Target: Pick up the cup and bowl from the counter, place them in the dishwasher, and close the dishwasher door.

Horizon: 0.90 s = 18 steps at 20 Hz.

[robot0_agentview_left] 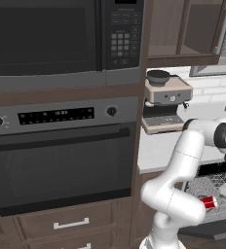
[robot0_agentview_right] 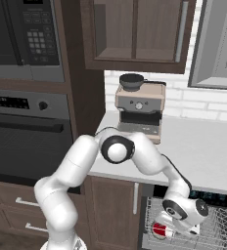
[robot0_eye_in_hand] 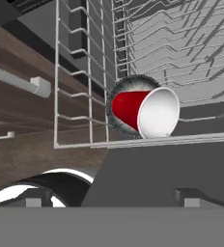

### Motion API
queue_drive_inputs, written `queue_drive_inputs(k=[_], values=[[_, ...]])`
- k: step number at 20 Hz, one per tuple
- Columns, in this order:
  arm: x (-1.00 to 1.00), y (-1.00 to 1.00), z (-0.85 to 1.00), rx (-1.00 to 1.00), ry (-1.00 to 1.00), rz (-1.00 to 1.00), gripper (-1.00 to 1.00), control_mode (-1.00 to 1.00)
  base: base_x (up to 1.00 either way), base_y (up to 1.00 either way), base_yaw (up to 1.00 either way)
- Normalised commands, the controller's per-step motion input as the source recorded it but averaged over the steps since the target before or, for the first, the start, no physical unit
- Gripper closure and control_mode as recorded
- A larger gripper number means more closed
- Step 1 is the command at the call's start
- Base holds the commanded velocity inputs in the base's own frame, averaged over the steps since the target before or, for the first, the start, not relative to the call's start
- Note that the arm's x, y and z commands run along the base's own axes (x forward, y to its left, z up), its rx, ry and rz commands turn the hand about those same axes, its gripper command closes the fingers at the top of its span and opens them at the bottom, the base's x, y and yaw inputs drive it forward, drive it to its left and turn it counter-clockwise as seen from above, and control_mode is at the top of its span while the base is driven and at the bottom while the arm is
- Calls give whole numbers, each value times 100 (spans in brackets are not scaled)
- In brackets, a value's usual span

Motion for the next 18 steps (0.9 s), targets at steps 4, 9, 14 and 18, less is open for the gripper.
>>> queue_drive_inputs(k=[4,9,14,18], values=[[0,0,-52,0,-19,15,-100,-100,0,0,0],[0,-1,-46,0,-20,7,-100,-100,0,0,0],[26,0,-8,0,-18,1,-100,-100,0,0,0],[63,13,0,-1,-17,0,-100,-100,0,0,0]])
